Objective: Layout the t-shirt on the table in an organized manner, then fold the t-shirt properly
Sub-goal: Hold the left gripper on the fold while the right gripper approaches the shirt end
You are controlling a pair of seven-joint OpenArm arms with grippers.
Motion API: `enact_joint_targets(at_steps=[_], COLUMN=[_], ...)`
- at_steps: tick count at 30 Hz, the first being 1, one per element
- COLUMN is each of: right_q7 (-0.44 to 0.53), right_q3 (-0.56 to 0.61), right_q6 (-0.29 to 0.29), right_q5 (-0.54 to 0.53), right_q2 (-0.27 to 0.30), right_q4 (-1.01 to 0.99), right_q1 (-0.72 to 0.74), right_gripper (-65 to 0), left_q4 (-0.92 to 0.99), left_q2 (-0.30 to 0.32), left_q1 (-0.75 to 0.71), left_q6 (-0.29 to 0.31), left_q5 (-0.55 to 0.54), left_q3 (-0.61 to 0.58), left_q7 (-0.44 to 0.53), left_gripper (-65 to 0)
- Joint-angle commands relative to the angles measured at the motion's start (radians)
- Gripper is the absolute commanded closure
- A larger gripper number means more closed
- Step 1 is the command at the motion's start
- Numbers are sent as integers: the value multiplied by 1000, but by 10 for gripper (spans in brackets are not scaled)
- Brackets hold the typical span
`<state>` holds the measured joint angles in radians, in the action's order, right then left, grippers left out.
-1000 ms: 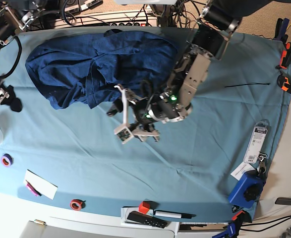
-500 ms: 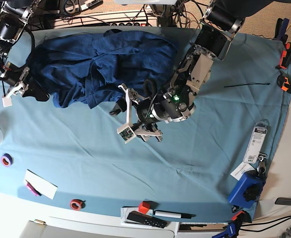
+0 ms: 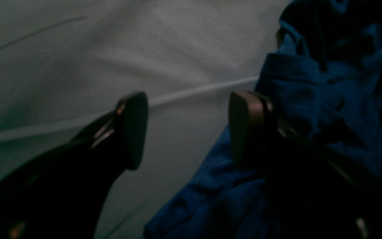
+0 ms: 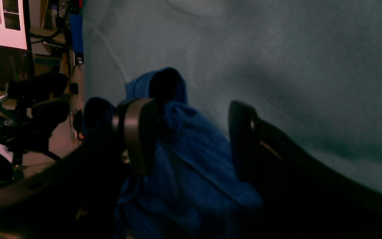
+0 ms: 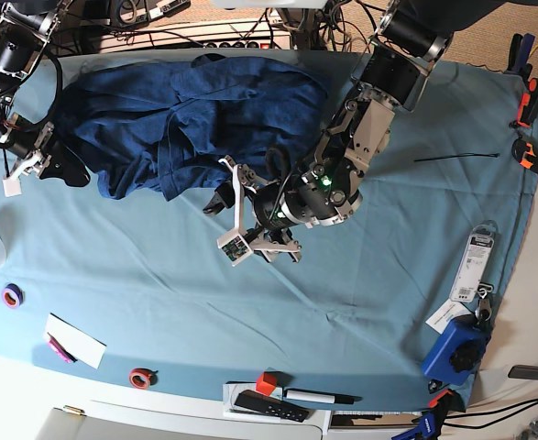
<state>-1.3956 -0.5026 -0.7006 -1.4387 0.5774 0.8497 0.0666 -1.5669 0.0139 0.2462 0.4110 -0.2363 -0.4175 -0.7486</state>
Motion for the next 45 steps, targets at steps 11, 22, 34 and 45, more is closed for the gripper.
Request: enact_joint_targets(at_steps=[11, 22, 34, 45], right_q7=[-1, -1, -1, -1], right_q3=[0, 211, 255, 255], right_q6=[2, 2, 2, 2], right_q5=[-45, -45, -45, -45], right_q2=[133, 137, 137, 136], right_q4=[17, 64, 106, 230], right_q1=[64, -22, -60, -72], right_gripper=[-339, -339, -339, -339], left_q4=[-20, -20, -20, -20], left_q2=[-10, -10, -10, 0], left_q1=[23, 32, 37, 37], left_q6=[5, 4, 4, 4], left_q5=[-10, 1, 1, -3], left_q3=[1, 1, 1, 1], left_q7=[23, 23, 19, 19], left_gripper=[-382, -382, -382, -382])
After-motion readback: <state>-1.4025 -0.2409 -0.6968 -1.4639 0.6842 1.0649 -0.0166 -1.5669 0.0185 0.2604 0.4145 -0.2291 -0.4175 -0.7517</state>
